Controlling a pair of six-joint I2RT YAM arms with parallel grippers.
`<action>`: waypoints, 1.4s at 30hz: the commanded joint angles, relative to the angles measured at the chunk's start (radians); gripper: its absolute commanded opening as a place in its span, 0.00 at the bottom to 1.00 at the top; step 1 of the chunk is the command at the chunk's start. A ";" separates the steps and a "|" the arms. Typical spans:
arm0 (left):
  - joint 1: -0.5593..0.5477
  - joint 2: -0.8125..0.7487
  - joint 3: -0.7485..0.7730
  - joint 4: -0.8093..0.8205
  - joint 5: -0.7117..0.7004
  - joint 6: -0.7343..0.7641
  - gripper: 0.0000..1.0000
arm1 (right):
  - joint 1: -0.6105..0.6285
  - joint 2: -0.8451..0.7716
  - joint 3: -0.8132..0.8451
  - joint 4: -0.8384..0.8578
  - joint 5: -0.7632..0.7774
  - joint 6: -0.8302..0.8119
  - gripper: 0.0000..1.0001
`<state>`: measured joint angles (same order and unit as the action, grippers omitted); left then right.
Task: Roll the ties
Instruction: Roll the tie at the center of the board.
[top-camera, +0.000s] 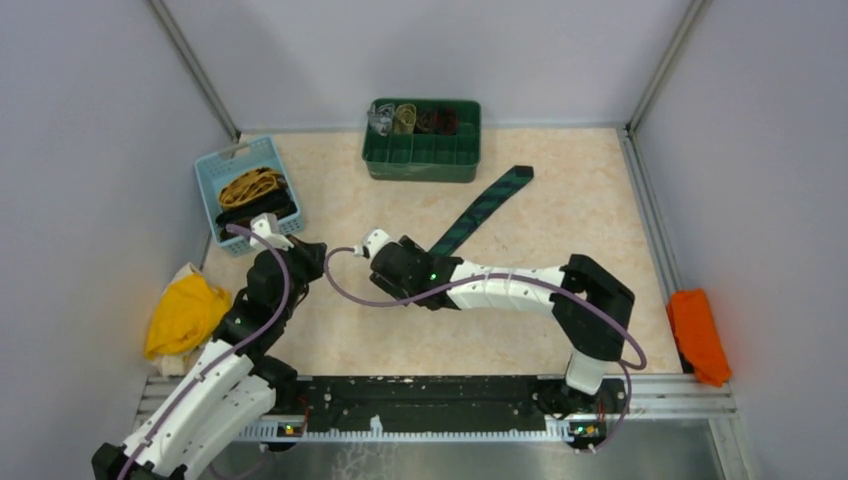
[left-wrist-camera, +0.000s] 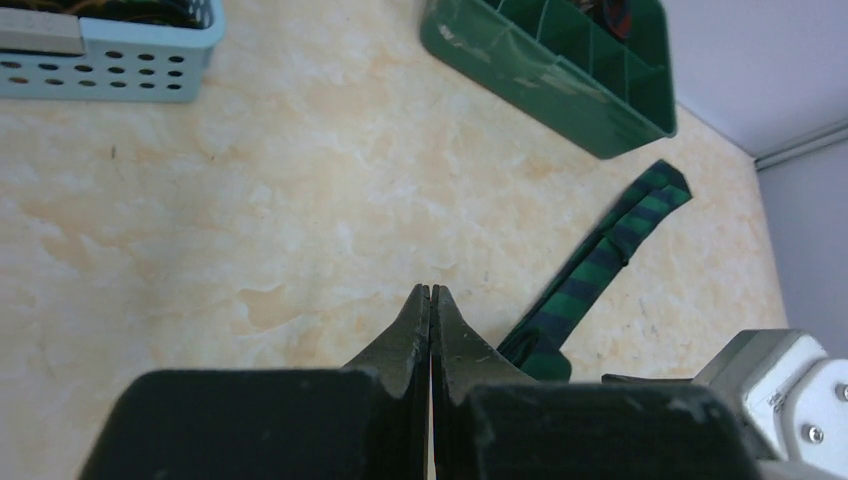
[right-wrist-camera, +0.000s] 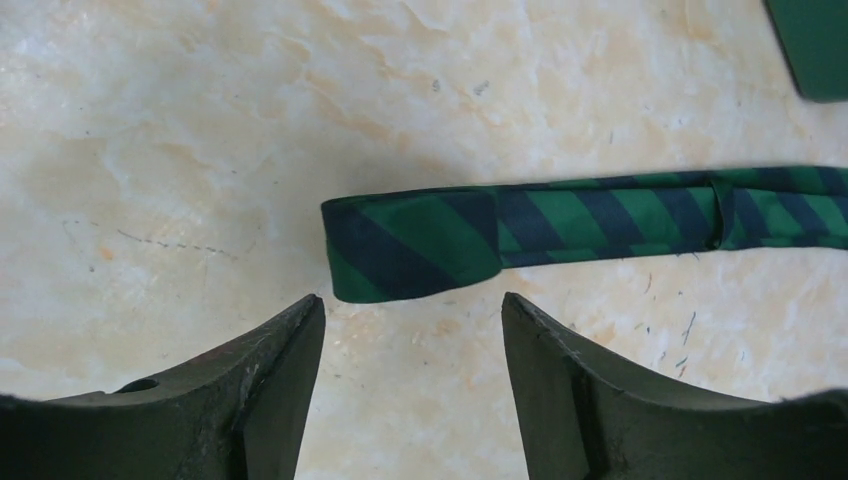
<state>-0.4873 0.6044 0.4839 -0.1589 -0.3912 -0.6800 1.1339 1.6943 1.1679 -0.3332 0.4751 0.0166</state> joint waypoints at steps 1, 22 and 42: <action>-0.002 0.007 0.006 -0.093 -0.058 0.013 0.00 | 0.033 0.073 0.079 0.008 0.028 -0.071 0.66; -0.001 0.050 -0.001 -0.070 -0.051 0.041 0.00 | -0.003 0.267 0.098 0.078 0.064 -0.109 0.67; 0.014 0.100 0.088 -0.113 -0.173 0.030 0.00 | -0.112 0.261 0.173 -0.048 -0.291 0.087 0.16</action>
<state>-0.4866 0.6827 0.5030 -0.2440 -0.5137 -0.6529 1.0233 1.9610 1.2945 -0.2985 0.3740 0.0147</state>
